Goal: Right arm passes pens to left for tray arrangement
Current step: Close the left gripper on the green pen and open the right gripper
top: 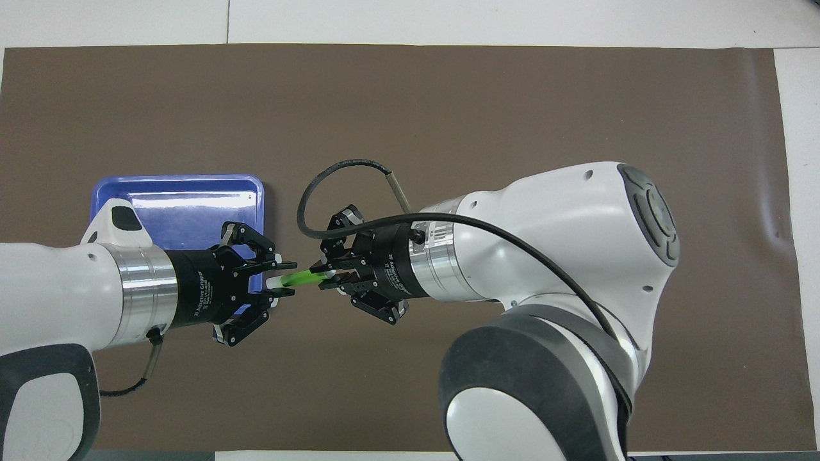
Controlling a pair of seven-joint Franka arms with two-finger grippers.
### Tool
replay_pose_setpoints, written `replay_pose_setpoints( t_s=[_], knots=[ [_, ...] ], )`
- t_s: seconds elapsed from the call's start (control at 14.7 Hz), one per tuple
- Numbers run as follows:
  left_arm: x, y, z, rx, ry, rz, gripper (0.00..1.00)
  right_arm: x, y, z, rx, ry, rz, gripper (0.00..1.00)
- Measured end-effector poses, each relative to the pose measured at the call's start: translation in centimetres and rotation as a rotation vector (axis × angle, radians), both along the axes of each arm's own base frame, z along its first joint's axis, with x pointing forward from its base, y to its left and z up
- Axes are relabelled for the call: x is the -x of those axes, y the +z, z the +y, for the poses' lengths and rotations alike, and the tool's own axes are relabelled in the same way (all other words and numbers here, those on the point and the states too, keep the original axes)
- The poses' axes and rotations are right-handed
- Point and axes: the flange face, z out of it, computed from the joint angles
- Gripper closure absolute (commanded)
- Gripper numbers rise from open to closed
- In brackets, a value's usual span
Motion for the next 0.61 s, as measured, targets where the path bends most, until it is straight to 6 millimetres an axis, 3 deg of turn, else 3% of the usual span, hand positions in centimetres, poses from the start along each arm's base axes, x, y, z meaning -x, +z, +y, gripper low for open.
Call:
replay_pose_setpoints(
  t_s=[0.14, 0.48, 0.54, 0.61],
  knots=[
    [-0.01, -0.03, 0.02, 0.0, 0.011, 0.005, 1.0, -0.04, -0.01, 0.0, -0.001, -0.001, -0.001, 1.0],
    [-0.1, -0.07, 0.11, 0.002, 0.037, 0.016, 1.0, 0.14, 0.13, 0.25, -0.003, 0.003, -0.003, 1.0],
    [-0.1, -0.07, 0.12, 0.002, 0.037, 0.017, 1.0, 0.14, 0.13, 0.25, -0.003, 0.003, -0.003, 0.73],
    [-0.1, -0.07, 0.12, 0.002, 0.038, 0.017, 1.0, 0.15, 0.13, 0.25, -0.003, 0.003, -0.003, 0.15]
  ],
)
